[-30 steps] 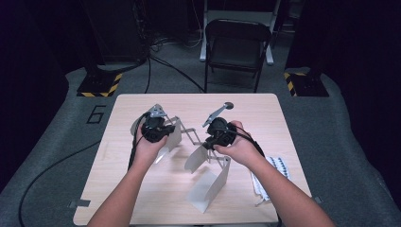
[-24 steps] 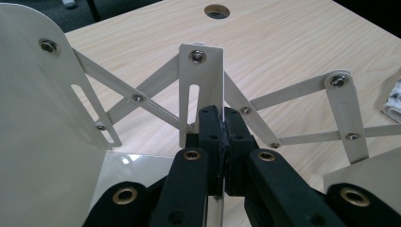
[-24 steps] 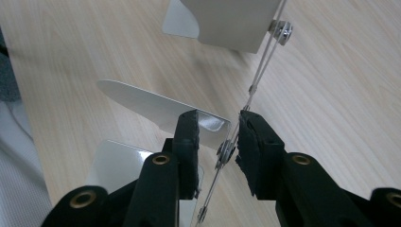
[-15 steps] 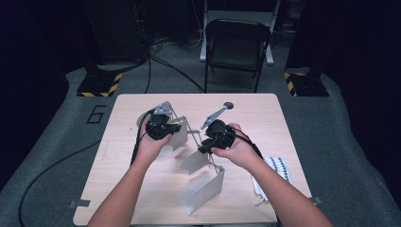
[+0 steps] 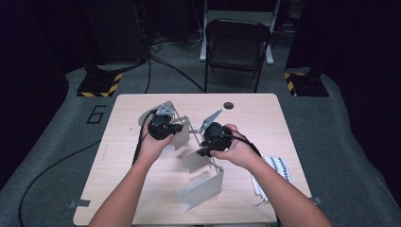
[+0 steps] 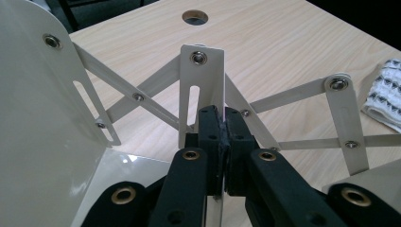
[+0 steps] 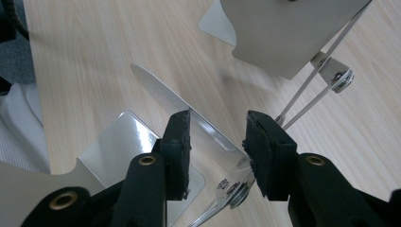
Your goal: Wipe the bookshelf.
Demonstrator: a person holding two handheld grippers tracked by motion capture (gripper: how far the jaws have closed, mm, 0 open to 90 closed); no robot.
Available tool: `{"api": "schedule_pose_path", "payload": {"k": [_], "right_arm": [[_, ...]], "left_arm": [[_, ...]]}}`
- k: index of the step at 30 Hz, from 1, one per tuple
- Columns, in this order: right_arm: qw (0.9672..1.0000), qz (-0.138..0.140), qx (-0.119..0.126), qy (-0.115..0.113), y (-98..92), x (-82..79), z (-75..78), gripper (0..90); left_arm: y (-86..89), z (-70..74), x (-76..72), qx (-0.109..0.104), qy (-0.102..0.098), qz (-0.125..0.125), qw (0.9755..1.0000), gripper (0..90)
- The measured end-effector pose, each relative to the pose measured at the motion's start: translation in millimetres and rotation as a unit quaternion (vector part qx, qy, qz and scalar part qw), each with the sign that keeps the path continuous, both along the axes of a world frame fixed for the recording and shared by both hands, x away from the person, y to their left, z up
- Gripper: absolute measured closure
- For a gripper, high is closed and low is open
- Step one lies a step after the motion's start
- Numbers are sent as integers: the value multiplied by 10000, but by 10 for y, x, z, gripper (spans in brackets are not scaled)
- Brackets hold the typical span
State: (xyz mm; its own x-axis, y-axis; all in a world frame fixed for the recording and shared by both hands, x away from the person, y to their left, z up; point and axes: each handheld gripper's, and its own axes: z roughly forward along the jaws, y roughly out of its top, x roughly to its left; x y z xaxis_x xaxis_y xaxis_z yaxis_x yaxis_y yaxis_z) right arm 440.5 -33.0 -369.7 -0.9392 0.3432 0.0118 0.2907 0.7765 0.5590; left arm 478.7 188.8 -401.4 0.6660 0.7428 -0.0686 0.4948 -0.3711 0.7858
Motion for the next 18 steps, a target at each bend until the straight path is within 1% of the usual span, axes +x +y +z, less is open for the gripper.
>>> {"api": "schedule_pose_path", "payload": {"k": [2, 3, 4, 5, 7, 8, 10, 11, 12, 13, 14, 15, 17, 18], "right_arm": [[10000, 31, -42, 7, -3, 8, -19, 640], [10000, -28, -35, 14, -6, 4, -21, 655], [10000, -27, -27, 11, -11, 9, -20, 669], [10000, -14, -50, 72, -18, 17, -14, 682], [9998, -71, 9, 182, -24, 18, -19, 705], [9998, -43, -27, 200, -31, 22, -11, 717], [9996, -49, 23, 267, -24, 8, -18, 738], [9997, -12, 25, 258, -20, 5, -17, 748], [9996, 26, -3, 283, -12, -5, -14, 759], [9995, 26, 1, 323, 0, -25, -14, 764], [9995, 39, 74, 316, 15, -41, -24, 767], [9994, 104, 47, 341, 28, -55, -20, 771], [9994, 153, 38, 307, 65, -90, -21, 779], [9995, 144, 97, 263, 84, -107, -29, 783]], "left_arm": [[-2, -3, 7, -34, 8, -27, 10000, 882], [-2, -3, 13, -40, 5, -59, 10000, 882], [-13, -6, 14, -83, 3, -51, 10000, 882], [-13, -6, 19, -63, 8, -114, 9999, 882], [-35, -11, 22, -113, 11, -115, 9999, 881], [-44, -12, 26, -134, 28, -143, 9998, 880], [-66, -4, 33, -88, 31, -205, 9997, 878], [-78, 0, 35, -103, 77, -247, 9996, 877], [-89, 3, 38, -110, 73, -264, 9996, 875], [-91, 9, 42, -75, 108, -350, 9993, 873], [-99, 14, 43, -67, 121, -382, 9992, 871], [-108, 16, 40, -86, 144, -397, 9991, 867], [-116, 16, 40, -108, 158, -466, 9987, 864], [-117, 20, 38, -81, 169, -508, 9985, 862]]}}
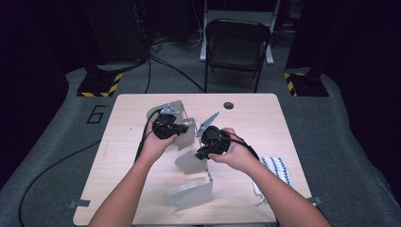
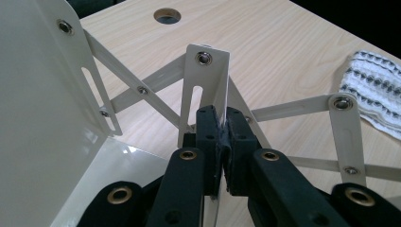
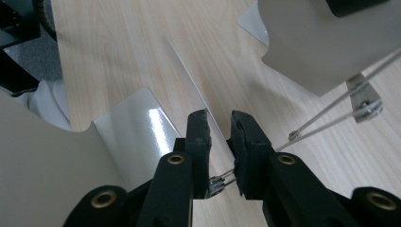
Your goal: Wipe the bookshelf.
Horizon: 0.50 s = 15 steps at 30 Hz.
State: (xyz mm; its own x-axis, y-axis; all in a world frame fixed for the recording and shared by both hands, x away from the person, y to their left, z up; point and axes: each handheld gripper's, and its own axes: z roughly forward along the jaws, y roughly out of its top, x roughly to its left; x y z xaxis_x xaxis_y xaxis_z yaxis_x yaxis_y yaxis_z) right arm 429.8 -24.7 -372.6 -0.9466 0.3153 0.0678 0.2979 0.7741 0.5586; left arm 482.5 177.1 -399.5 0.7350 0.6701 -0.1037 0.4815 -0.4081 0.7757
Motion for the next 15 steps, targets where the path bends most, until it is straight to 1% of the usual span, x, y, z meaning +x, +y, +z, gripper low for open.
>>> {"api": "schedule_pose_path", "payload": {"k": [1, 2, 3, 4, 5, 7, 9, 10, 11, 12, 13, 14, 15], "right_arm": [[10000, 21, -3, 34, 13, -10, 0, 789], [9999, 70, -20, 103, 20, -12, 8, 794], [9999, 99, 19, 118, 29, -16, 2, 800], [9998, 134, 8, 130, 37, -21, 5, 807], [9998, 128, 77, 134, 50, -31, -4, 812], [9996, 201, 58, 171, 70, -48, 1, 818], [9997, 210, 123, 83, 89, -69, -6, 812], [9995, 282, 94, 89, 89, -65, 2, 801], [9995, 295, 136, 66, 89, -68, -3, 793], [9994, 293, 161, 18, 86, -73, -3, 779], [9995, 258, 186, 33, 74, -82, 5, 743], [9994, 266, 212, 42, 61, -75, 14, 725], [9993, 209, 292, 48, 52, -78, 13, 709]], "left_arm": [[-5, 3, -1, 24, -18, -46, 10000, 860], [-16, 2, -5, -1, -17, -62, 10000, 859], [-15, 5, -4, 26, -1, -109, 9999, 855], [-17, 4, -2, -5, 19, -133, 9999, 849], [-14, 8, 0, 15, 35, -139, 9999, 839], [3, 8, 3, -4, 48, -78, 10000, 803], [34, 7, -2, 74, -27, 23, 10000, 752], [51, 3, -7, -27, 5, 62, 10000, 718], [65, -1, -18, -157, 32, 113, 9998, 684], [91, 5, -25, -111, -50, 113, 9999, 656], [98, 4, -40, -150, -75, 170, 9997, 620], [114, 11, -47, -152, -67, 162, 9997, 598], [120, 15, -58, -161, -76, 215, 9996, 568]]}}
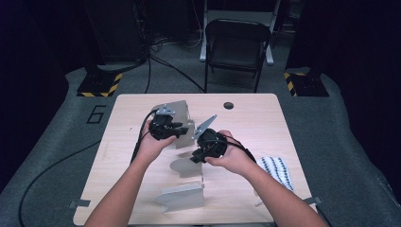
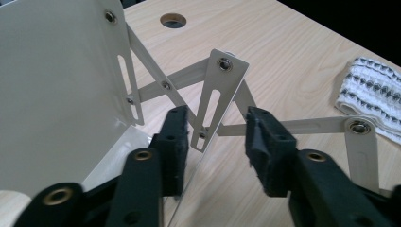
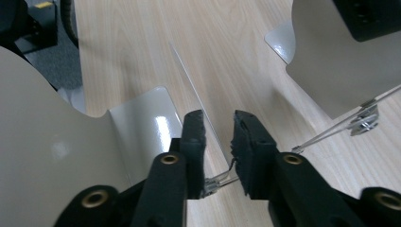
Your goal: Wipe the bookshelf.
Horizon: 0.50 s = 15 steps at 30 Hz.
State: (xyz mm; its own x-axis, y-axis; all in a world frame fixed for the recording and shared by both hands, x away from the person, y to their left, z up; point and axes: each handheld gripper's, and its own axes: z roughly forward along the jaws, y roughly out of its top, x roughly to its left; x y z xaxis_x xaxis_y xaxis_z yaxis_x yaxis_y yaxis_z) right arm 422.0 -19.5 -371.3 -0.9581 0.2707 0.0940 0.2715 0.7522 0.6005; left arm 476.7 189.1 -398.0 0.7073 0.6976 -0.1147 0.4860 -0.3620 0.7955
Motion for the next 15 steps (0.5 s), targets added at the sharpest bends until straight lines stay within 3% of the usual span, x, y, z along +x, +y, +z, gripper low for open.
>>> {"api": "schedule_pose_path", "payload": {"k": [2, 7, 15], "right_arm": [[10000, 10, 8, 13, -24, 4, 27, 671], [9989, -181, 420, -36, -101, 11, 119, 642], [9981, -394, 460, -123, -110, 139, 188, 615]], "left_arm": [[32, 23, -28, 0, -79, 76, 9999, 536], [149, 111, -126, -151, -258, 232, 9993, 489], [282, 181, -296, -213, -299, 260, 9990, 489]]}}
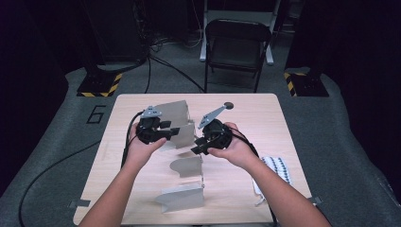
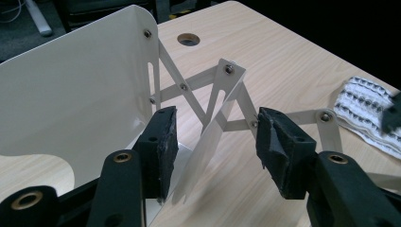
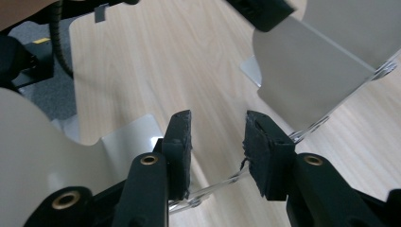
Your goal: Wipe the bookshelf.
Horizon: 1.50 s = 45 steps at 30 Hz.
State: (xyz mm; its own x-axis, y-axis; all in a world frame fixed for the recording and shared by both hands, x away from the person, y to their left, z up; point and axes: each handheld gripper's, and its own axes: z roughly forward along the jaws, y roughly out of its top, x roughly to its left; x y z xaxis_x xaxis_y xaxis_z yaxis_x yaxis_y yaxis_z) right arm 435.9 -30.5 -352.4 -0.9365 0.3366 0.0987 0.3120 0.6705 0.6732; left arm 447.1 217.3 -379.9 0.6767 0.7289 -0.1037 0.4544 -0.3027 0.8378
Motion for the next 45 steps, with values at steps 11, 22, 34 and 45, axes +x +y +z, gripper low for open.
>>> {"api": "schedule_pose_path", "payload": {"k": [11, 22, 34, 45], "right_arm": [[9981, -577, 15, -210, 11, 327, -48, 576], [9972, -625, 88, -405, 194, 507, 3, 544], [9978, -511, 10, -424, 389, 633, -124, 527], [9976, -523, -43, -450, 405, 630, -108, 533]], "left_arm": [[-12, 58, -273, -25, -9, -287, 9996, 549], [-8, 66, -479, -76, -53, -542, 9985, 564], [-19, 29, -558, -145, -86, -620, 9979, 536], [-19, 39, -618, -227, -93, -638, 9977, 521]]}}
